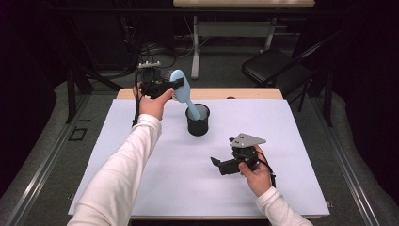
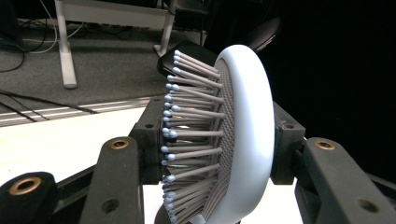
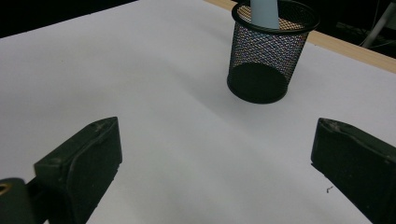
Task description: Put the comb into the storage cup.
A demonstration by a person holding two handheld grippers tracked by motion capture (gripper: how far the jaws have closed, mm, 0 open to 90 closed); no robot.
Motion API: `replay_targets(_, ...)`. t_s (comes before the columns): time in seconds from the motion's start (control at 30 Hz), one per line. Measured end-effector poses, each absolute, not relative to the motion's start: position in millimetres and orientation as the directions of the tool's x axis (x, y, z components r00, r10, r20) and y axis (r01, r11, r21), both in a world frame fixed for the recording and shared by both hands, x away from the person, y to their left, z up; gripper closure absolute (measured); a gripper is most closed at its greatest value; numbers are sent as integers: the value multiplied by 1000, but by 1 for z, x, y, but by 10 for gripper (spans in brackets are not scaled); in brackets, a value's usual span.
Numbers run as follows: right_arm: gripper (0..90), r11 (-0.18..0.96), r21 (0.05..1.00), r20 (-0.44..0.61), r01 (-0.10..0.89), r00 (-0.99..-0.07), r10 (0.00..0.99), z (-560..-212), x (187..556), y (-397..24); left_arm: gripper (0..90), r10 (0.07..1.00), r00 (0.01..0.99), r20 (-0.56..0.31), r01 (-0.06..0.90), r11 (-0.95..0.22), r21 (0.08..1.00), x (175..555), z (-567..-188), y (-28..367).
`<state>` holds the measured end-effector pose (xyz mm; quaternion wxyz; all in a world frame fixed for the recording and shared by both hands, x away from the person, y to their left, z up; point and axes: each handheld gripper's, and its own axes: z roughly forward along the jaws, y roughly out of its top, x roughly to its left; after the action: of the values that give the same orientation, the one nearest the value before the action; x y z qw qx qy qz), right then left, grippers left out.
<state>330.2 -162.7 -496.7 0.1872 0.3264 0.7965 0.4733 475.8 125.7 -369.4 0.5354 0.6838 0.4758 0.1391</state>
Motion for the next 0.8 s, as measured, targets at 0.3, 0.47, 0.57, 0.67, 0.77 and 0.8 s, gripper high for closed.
replay_targets(0.3,14,340,875,12,345,-717,697,-497,331,-162,509,794,527,-304,499,0,866,477,-372,121)
replay_targets(0.47,15,340,875,12,345,-718,696,-497,331,-162,509,796,534,-285,494,-20,869,478,-374,118)
replay_targets(0.57,16,338,876,14,346,-716,698,-497,331,-163,509,797,539,-272,490,-34,871,478,-375,115)
replay_targets(0.67,16,338,876,13,344,-717,697,-497,331,-163,509,797,545,-260,486,-47,873,479,-376,113)
replay_targets(0.77,17,337,876,14,345,-716,698,-497,331,-163,509,797,548,-253,486,-56,872,479,-377,111)
replay_targets(0.8,17,337,876,14,345,-716,698,-497,331,-163,509,800,546,-249,486,-61,872,479,-378,110)
